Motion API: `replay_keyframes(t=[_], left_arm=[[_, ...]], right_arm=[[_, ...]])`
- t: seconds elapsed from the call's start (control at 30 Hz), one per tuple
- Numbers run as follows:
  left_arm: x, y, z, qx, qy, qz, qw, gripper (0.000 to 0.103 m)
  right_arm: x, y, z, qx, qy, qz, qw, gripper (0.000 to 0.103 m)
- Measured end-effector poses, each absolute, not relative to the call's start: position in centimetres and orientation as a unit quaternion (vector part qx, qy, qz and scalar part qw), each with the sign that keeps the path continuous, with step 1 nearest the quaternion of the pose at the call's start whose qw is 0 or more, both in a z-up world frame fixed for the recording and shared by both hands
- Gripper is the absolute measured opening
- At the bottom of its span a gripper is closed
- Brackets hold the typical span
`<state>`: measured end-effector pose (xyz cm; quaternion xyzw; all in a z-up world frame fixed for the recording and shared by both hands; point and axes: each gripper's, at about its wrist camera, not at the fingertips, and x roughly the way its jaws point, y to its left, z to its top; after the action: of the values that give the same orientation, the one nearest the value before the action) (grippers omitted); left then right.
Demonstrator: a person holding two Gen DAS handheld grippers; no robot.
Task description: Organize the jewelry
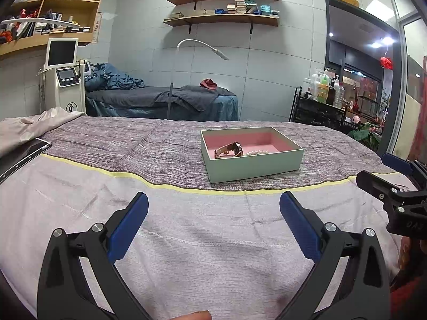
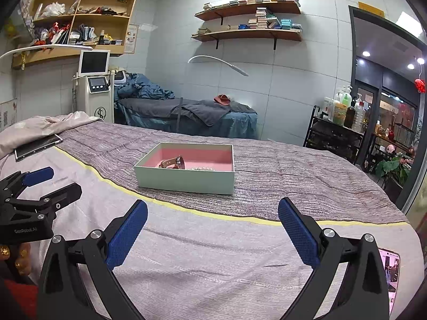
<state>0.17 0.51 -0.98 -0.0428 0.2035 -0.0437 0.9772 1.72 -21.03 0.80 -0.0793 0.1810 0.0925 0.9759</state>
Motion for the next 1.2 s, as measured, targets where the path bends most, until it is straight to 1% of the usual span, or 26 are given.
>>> replay_keyframes(t=[1.2], left_arm=[[0.57,0.31,-1.12,-0.039,0.211,-0.044,0.976,0.097]], right_arm=[[1.77,-20.92,0.63,-0.081,0.187,0.093,0.975,0.096]])
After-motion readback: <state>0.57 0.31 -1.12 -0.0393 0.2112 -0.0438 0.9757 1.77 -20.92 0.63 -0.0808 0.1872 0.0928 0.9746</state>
